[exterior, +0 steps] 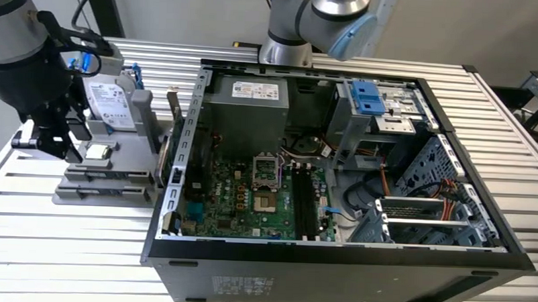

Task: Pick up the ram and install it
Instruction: 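Pick up the ram and move it above insertion slot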

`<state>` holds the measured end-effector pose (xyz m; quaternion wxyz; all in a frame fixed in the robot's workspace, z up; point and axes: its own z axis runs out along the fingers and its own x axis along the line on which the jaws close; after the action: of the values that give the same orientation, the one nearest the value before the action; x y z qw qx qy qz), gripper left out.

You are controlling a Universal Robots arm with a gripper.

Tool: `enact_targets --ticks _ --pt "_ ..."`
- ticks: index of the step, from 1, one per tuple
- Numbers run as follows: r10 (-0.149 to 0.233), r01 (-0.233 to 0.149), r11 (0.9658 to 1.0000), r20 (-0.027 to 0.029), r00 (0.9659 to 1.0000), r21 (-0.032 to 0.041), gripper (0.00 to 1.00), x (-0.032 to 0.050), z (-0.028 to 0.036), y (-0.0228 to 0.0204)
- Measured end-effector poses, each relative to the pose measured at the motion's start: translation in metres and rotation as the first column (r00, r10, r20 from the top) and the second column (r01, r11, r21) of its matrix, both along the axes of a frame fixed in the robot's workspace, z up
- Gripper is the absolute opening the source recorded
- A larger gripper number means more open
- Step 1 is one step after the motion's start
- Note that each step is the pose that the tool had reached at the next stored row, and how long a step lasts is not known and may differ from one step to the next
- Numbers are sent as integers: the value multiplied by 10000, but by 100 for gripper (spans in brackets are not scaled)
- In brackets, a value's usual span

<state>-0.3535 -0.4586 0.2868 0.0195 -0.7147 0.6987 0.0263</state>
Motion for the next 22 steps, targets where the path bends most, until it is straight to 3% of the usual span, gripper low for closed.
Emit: enact_targets --ticks 22 --pt "-54 54 10000 0 10000 -1 100 56 -282 -20"
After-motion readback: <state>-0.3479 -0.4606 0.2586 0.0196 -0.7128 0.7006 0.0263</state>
